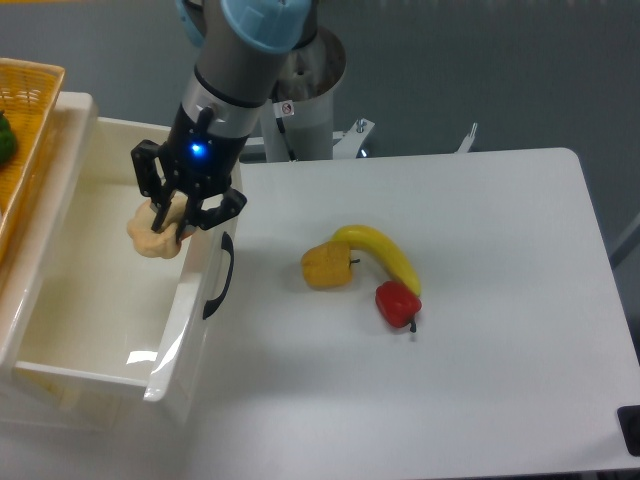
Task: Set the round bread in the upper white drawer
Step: 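Lower the bread roll into the drawer and open the gripper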
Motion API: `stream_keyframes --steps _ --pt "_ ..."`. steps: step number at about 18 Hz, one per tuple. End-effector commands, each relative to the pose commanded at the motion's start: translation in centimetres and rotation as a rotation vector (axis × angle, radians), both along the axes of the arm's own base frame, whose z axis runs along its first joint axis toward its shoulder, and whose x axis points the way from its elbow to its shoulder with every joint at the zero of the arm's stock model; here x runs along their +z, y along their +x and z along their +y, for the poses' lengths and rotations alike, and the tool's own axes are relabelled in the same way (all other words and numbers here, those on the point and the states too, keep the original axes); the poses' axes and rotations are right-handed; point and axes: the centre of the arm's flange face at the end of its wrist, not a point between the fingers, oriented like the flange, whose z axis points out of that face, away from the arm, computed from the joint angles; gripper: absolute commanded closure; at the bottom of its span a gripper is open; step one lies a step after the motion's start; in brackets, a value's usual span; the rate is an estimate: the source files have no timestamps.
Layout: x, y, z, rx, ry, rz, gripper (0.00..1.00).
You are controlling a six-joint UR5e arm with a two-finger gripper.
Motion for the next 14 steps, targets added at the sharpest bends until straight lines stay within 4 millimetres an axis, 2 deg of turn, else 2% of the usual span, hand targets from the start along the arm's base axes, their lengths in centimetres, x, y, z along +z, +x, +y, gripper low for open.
stream_keyframes --steps 1,4,14 --pt "0.1 -0.1 0.1 -0.001 0.009 0.007 0.11" --pt "-0.1 0.0 0.3 -0.004 0.011 0.009 0.07" --pt "-0.3 1.7 1.0 -0.035 0.009 0.009 0.06"
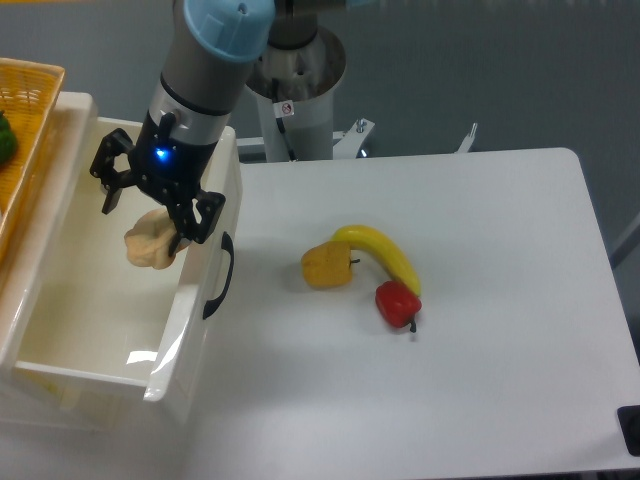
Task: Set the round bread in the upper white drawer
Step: 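Lower the bread roll into the drawer and open the gripper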
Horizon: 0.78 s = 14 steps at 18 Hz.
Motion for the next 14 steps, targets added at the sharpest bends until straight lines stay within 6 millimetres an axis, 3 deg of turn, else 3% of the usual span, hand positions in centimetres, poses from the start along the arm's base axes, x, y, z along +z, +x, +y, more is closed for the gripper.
stream_keyframes --steps 14 --pt "-0.51 0.50 0.48 -0.012 -0.007 -0.006 0.06"
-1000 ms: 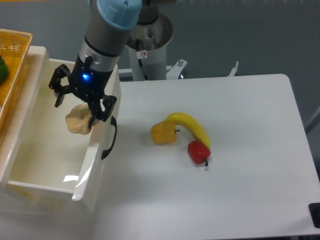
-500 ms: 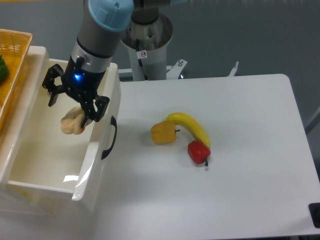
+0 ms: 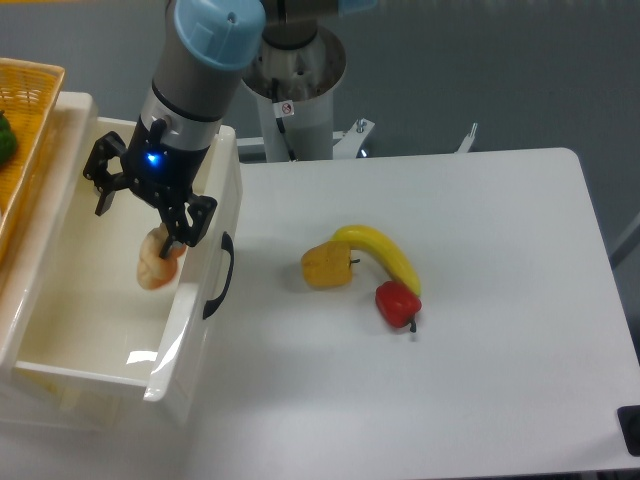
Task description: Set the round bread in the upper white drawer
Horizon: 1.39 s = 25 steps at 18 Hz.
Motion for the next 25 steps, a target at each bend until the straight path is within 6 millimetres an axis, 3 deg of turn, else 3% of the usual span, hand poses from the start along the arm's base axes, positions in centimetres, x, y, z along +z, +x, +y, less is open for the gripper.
stream_keyframes --steps 6,9,10,18,25 --pt "0.1 0.0 -0.1 0.004 -0.001 0.004 0.05" --pt "0.4 -0.9 -0.5 0.019 0.000 0.013 0.00" --pt "0.6 -2.2 -1.2 0.044 0.004 0.016 0.00" --pt "0.0 -6.0 -3.6 0.066 -0.127 0.232 0.00" --pt "-1.5 -10.4 -6.4 0.136 -0.184 0.234 0.00"
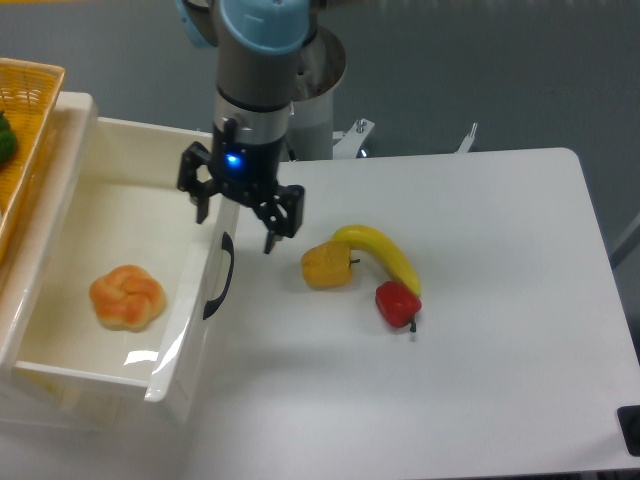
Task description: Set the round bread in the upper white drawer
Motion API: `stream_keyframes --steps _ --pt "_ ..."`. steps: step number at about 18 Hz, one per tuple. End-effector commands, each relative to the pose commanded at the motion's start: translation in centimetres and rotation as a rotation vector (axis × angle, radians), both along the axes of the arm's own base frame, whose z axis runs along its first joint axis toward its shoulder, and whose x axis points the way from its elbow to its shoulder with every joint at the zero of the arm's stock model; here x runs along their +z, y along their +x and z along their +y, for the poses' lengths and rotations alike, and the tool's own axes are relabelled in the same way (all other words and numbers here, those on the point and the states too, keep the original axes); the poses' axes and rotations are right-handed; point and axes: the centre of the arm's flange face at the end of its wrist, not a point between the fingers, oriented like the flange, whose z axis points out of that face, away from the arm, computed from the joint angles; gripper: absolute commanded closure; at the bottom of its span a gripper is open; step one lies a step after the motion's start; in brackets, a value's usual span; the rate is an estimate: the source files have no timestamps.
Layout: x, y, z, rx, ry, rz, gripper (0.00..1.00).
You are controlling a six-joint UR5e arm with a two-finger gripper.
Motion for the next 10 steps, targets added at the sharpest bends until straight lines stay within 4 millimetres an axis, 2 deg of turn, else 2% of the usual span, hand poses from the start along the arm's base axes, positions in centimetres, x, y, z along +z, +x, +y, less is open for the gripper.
stream_keyframes --steps 3,6,10 --pt "-0.5 -1.6 -1.0 0.018 -0.046 0.039 0.00" --pt "-1.4 -3.1 -1.9 -0.077 -0.098 0.097 0.00" --pt "-3.0 -4.9 -2.6 -0.071 -0.117 0.081 0.00"
